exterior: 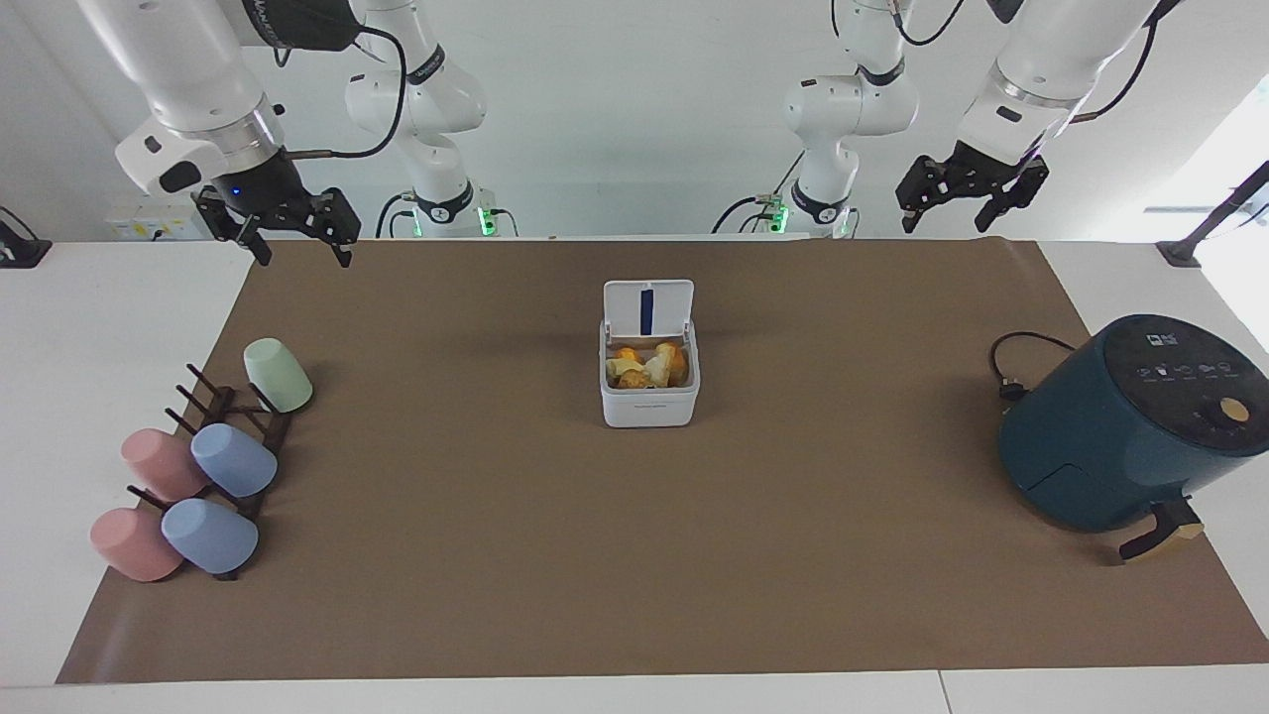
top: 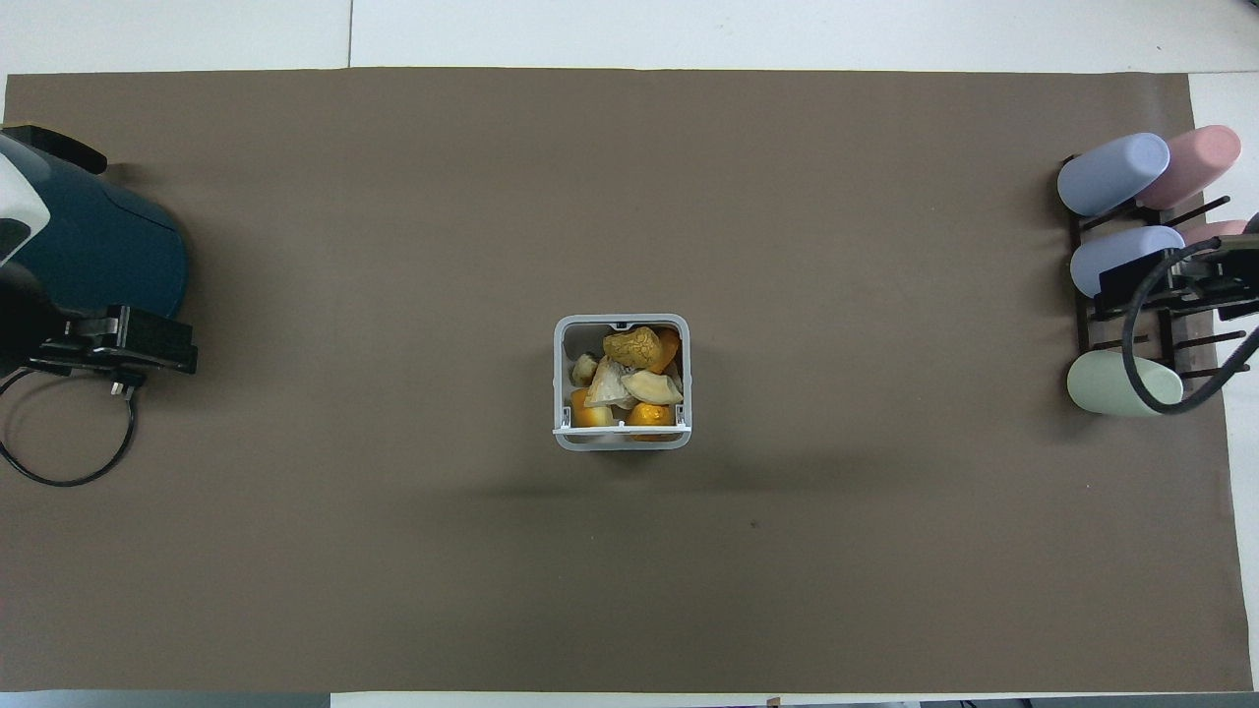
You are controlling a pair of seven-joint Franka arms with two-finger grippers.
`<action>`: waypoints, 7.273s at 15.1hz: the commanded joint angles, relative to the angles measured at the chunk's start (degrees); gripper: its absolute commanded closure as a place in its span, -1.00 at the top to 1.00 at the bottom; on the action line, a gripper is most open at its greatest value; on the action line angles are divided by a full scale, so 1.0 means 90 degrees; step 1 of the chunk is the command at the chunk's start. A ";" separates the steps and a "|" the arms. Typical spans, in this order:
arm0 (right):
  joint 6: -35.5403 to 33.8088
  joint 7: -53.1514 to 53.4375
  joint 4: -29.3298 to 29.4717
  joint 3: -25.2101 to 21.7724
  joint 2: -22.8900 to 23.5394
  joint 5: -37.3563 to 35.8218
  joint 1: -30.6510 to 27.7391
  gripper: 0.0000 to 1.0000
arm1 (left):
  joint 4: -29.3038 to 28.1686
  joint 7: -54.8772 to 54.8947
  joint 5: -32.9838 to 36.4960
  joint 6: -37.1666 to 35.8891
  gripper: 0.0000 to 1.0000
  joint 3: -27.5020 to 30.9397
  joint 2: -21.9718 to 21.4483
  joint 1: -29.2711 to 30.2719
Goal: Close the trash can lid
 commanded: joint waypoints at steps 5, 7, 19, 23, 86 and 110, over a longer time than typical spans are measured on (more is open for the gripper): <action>0.0038 -0.0087 -0.0104 0.0019 -0.0077 0.0006 -0.0066 1.00 | -0.0024 -0.0076 -0.0111 -0.0017 1.00 0.0057 -0.0087 -0.0023; 0.0038 -0.0087 -0.0104 0.0009 -0.0077 0.0006 -0.0066 1.00 | -0.0063 -0.0076 -0.0111 0.0080 1.00 0.0038 -0.0126 -0.0042; 0.0038 -0.0087 -0.0094 0.0009 -0.0077 0.0006 -0.0066 1.00 | -0.1604 -0.2817 -0.1028 0.1562 -1.00 -0.0060 -0.0516 -0.2890; 0.0038 -0.0087 -0.0094 0.0009 -0.0077 0.0006 -0.0066 1.00 | -0.2366 -0.3552 -0.1048 0.2655 -1.00 -0.0060 -0.0448 -0.3869; 0.0038 -0.0087 -0.0104 0.0009 -0.0077 0.0006 -0.0066 1.00 | -0.1071 -0.3397 -0.0501 0.4644 -1.00 -0.0011 0.2316 -0.3265; 0.0038 -0.0087 -0.0094 0.0009 -0.0077 0.0006 -0.0066 1.00 | -0.0093 0.0500 0.0056 -0.0065 1.00 0.0261 0.0197 -0.0062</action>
